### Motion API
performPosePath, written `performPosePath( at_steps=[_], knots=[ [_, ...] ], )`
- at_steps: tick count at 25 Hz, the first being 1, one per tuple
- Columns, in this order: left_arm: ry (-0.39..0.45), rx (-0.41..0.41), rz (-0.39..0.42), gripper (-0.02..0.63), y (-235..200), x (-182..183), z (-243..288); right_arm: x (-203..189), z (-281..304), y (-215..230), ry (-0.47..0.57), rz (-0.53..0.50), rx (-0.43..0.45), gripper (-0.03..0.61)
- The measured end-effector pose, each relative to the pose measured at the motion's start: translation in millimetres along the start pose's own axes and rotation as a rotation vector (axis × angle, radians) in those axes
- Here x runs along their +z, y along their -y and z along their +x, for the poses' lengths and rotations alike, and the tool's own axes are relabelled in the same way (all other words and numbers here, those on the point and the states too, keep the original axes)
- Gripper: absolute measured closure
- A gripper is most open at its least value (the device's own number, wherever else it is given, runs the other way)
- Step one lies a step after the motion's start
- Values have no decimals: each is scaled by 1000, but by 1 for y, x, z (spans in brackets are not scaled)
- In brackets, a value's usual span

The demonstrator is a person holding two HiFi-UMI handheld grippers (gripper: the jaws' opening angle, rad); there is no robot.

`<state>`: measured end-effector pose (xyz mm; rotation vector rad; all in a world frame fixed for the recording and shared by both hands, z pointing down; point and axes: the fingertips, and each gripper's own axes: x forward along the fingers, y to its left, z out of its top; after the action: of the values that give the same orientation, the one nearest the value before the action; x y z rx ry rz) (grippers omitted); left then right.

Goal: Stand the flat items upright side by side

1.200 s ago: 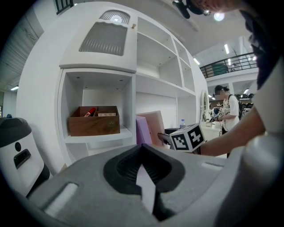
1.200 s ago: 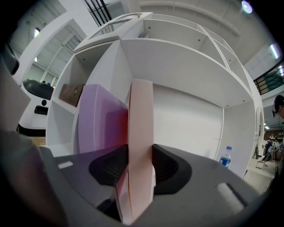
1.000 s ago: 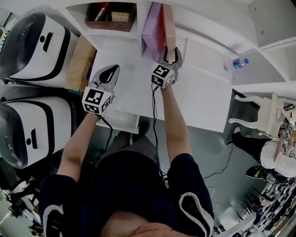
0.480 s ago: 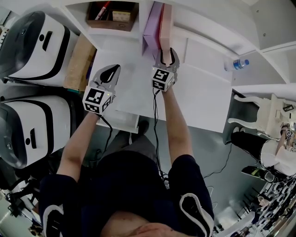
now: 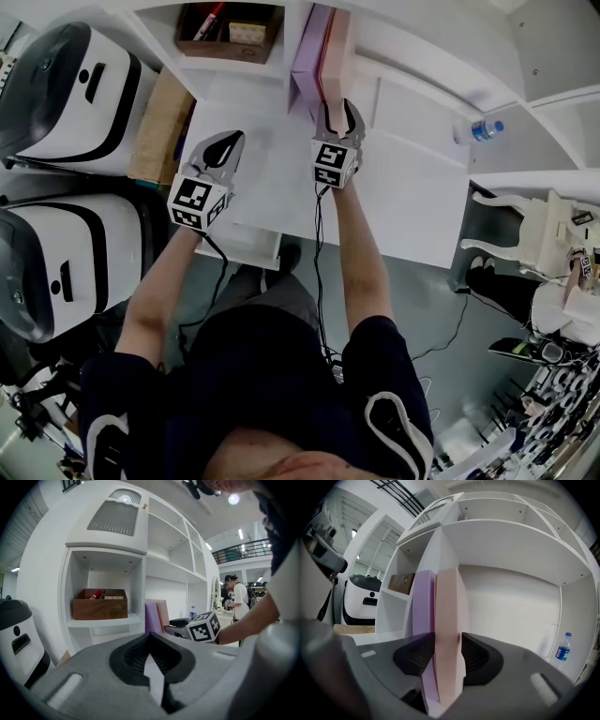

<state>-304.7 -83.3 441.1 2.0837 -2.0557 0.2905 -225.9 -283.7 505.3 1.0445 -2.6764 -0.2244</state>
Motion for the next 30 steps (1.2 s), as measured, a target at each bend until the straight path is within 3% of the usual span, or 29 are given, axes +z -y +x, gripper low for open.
performPosePath(
  at_steps=[10,16,22,30],
  knots=[
    [2,-10,0,614,3,2,1,7,-12,-1,10,2,19,404],
    [6,-11,0,614,4,3,0,15,-27,0,24,55,37,429],
    [20,-13,9,614,9,8,-2,29,-55,-7,20,151,98,481],
    [48,-5,27,614,13,17,-12,49,-100,-11,15,202,152,552]
  ],
)
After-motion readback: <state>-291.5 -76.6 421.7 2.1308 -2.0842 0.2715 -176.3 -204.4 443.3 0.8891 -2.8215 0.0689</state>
